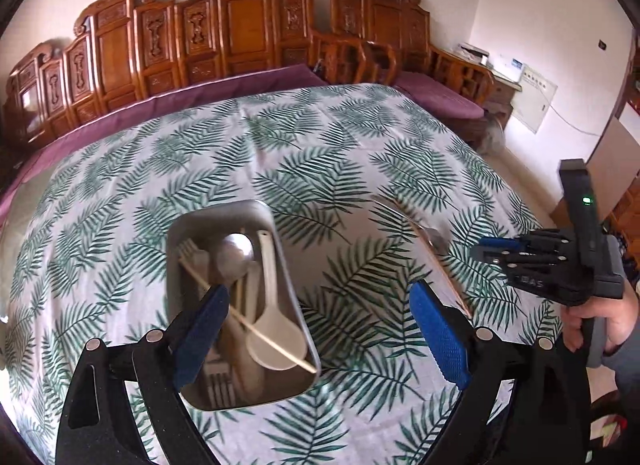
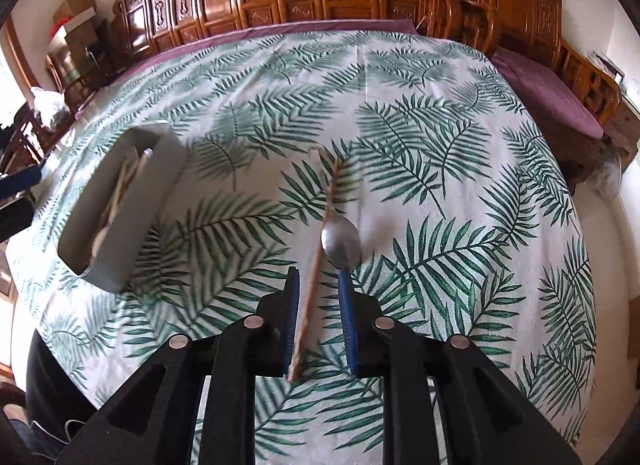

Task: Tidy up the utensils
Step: 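Grasp a metal spoon with the right tool while the left tool moves toward a wooden chopstick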

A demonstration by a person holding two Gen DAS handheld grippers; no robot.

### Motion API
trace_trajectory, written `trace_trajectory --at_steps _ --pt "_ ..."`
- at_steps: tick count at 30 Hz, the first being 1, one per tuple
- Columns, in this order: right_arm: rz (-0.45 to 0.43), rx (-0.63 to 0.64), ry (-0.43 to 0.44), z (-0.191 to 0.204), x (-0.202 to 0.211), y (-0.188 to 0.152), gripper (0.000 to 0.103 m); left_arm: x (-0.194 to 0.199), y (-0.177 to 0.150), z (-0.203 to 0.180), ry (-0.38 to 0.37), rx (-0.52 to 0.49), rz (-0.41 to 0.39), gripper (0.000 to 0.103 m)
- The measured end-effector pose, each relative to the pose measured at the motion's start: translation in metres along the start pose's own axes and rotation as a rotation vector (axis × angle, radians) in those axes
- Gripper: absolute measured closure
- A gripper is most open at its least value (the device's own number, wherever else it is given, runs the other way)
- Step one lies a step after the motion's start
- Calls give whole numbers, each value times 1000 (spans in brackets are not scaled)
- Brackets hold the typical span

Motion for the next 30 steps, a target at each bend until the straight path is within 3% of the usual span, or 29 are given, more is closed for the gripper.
trace_trajectory --at_steps 20,22,24,30 --pt "142 50 37 1 -84 48 81 -39 -3 -34 -34 -41 72 15" --pt "156 52 36 1 -88 50 84 -41 -5 -35 -35 -44 78 15" --pt "166 46 45 1 -88 51 96 -44 -6 -35 -36 -47 84 15" --pt "149 25 62 -5 -75 51 97 -51 -7 -40 -45 -47 92 15"
Point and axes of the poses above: each gripper's, at about its wrist camera, not at the fingertips, and x roughly against the way its jaws point, z to its left, y to its top, the point moved 9 cm from there along -x, roughly the way its jaws point, and after that the axes turned 14 degrees about -x, right-handed, at the moved point
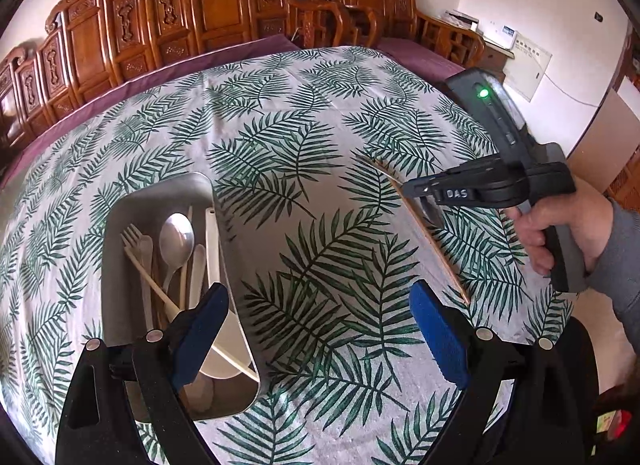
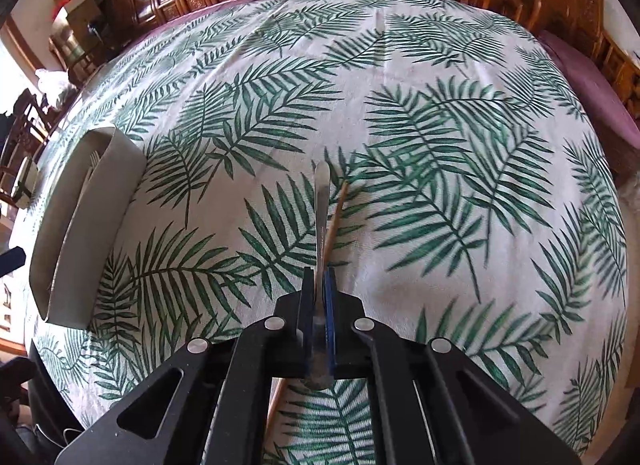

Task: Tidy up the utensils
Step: 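Grasp a metal spoon with the right tool while the left tool moves toward a wooden chopstick, then grasp the last wooden chopstick with the left tool while the right tool holds the spoon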

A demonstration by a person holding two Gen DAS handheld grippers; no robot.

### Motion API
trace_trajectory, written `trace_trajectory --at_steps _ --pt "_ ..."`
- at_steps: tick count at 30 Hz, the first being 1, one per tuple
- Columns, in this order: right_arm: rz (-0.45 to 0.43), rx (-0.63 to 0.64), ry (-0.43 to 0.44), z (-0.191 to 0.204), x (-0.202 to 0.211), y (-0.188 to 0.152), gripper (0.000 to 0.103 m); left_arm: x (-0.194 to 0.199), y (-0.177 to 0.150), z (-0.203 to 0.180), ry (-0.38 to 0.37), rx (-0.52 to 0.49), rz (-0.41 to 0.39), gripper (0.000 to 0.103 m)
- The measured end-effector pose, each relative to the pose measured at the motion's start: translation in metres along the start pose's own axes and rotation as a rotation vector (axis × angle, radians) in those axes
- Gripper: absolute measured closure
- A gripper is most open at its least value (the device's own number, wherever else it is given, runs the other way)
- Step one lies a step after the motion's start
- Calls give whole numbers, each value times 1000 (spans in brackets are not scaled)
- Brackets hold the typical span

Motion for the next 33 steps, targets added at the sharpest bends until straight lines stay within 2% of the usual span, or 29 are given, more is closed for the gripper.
trace_trajectory --at_steps 2,8,16,27,33 --pt "-7 -18 24 -1 6 -1 97 -4 1 -4 -4 -4 5 15" --pt "-44 -29 21 -9 25 -7 98 -18 6 -15 -17 -11 17 15" --pt "-62 -50 6 -36 44 -38 99 -46 21 -38 -48 -30 38 15" --pt "-180 -84 30 -63 87 -48 99 -84 45 -74 -77 -64 68 15" --pt "-197 -104 8 -86 100 -57 99 -95 59 -95 -91 -88 67 18"
Point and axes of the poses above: each gripper's, at about its wrist camera, not at the fingertips, and x roughly against the way its jaws point, z to its left, y to its top, the point moved 9 cm from there along -x, roughly the way its jaws point, and after that the axes turned 14 degrees about -x, right-handed, at the moved point
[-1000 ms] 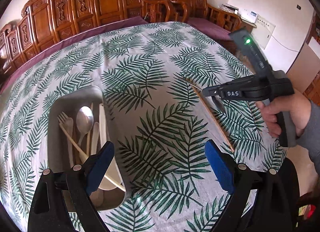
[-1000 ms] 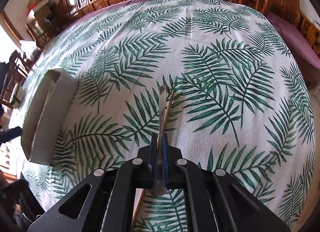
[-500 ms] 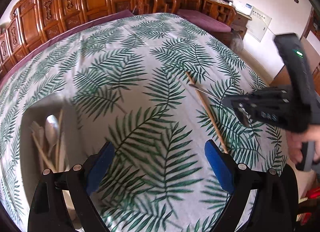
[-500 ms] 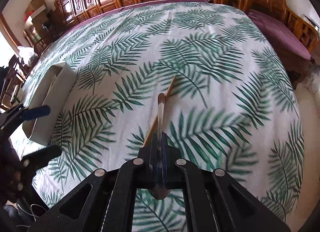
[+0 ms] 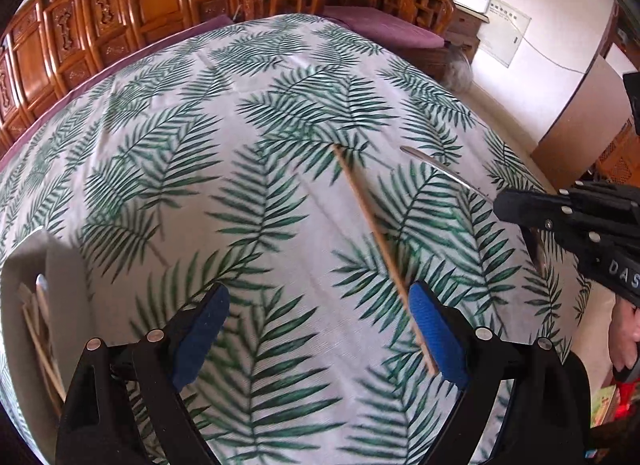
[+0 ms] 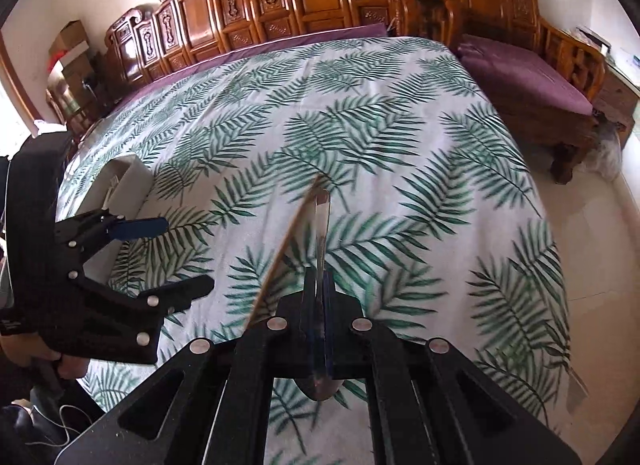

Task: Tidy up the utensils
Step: 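Grasp the last wooden chopstick with the left tool while the right tool holds the spoon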

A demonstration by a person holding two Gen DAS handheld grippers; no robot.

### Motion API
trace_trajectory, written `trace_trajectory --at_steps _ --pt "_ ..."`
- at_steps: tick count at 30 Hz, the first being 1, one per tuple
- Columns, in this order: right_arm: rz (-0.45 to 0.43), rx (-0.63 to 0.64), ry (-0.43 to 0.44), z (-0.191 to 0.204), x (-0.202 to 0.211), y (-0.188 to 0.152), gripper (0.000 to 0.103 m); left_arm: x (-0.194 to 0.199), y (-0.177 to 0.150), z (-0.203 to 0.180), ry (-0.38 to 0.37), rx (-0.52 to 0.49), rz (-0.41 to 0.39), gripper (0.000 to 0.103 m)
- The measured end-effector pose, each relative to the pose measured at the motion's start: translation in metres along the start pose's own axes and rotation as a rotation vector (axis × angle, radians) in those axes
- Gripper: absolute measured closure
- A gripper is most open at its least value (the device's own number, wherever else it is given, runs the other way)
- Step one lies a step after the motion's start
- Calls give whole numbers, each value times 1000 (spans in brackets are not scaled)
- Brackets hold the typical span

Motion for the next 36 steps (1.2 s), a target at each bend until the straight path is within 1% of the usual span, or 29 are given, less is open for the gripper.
trace_trajectory --at_steps 6,7,8,9,11,14,18,24,26,27,29,32,34,36 --pt "8 -27 -29 -23 0 -13 99 -11 19 -15 -21 -5 3 34" --pt "8 -30 -32 -26 0 -15 99 -14 22 -17 -26 -4 5 38" --pt "9 -33 -34 -28 0 -17 99 -16 24 -18 -28 -2 9 46" --pt "10 -37 -34 -29 0 -19 99 -19 26 -21 -35 -1 15 50" --pt "11 -46 -34 -32 -1 -22 99 -25 28 -25 -42 1 25 64" --pt "15 -58 -34 -35 -1 -26 99 -33 30 -30 -45 0 42 72" --pt "23 -64 -35 -37 -2 -30 99 -40 30 -34 -46 -8 60 76" --pt "29 -69 -37 -39 -2 -34 99 -49 25 -39 -36 -28 89 79" --pt "31 -69 -39 -39 -2 -35 99 -48 25 -39 -28 -34 88 81" --pt "31 -68 -40 -39 -3 -34 99 -48 25 -39 -22 -36 92 83" --pt "33 -65 -40 -37 -3 -36 99 -48 25 -36 -2 -42 99 94" --pt "35 -62 -41 -34 -2 -37 99 -47 22 -32 -12 -23 106 97" --pt "38 -60 -41 -33 -3 -38 99 -45 18 -29 -2 -15 110 98" --pt "40 -55 -42 -30 -2 -39 99 -43 15 -25 -10 -2 110 98"
Point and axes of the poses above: each gripper's, at about its wrist camera, not at the fingertips, and x roughly against the way its jaws point, z to its left, y to its top, the point moved 9 cm from there along -x, roughly the way its jaws point, and after that the axes turned 14 degrees about -x, right-handed, at the moved point
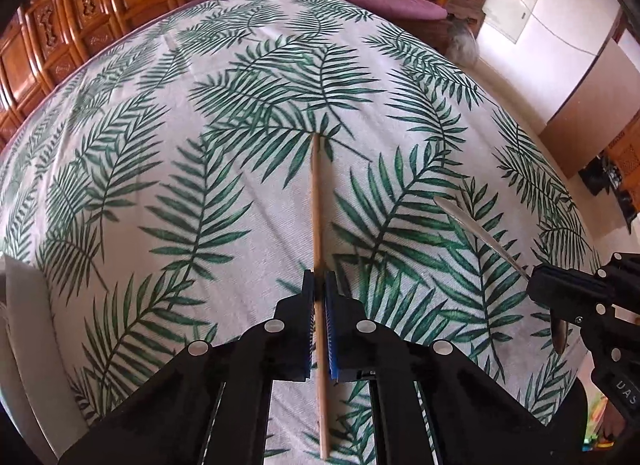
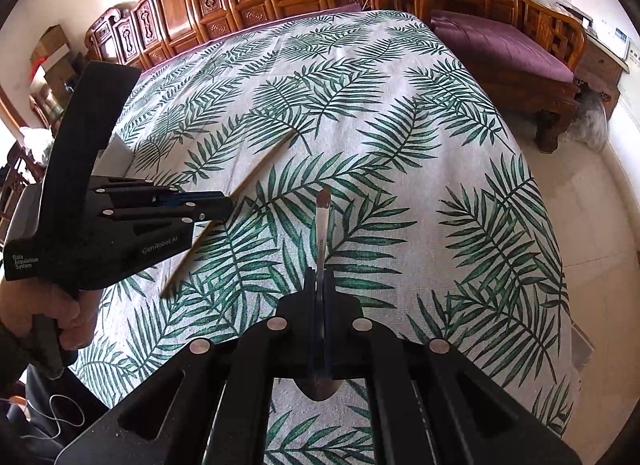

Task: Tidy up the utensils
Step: 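Grasp the last wooden chopstick with the left tool while the right tool holds the spoon, then carry the chopstick and metal spoon over the grey tray with both tools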

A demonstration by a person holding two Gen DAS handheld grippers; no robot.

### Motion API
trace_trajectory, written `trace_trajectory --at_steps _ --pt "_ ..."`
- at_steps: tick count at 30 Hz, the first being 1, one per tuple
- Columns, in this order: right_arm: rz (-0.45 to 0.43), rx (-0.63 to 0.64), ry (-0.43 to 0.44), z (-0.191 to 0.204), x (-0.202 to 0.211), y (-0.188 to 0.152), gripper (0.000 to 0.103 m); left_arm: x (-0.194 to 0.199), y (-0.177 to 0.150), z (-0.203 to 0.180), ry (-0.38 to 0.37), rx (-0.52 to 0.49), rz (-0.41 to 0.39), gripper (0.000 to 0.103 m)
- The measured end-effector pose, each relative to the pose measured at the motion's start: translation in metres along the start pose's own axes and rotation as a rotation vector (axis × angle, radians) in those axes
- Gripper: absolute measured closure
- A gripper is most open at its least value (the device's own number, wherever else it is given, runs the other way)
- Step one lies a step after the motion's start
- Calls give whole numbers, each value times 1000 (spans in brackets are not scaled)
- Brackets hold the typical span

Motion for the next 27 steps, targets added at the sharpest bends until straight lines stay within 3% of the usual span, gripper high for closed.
trace_trajectory --at_steps 11,27 --pt "-18 29 20 28 11 2 99 47 -8 32 29 32 -78 99" --pt "-40 137 98 131 17 15 99 135 -55 114 93 115 -180 99"
Point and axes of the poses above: each gripper's, at about its wrist camera, not at the fingertips, and x roughly against the way its jaws point, z to its left, y to its top, the point moved 9 cm from there along -x, roughly the way its jaws point, and after that the axes turned 14 degrees about -x, right-handed, at the moved point
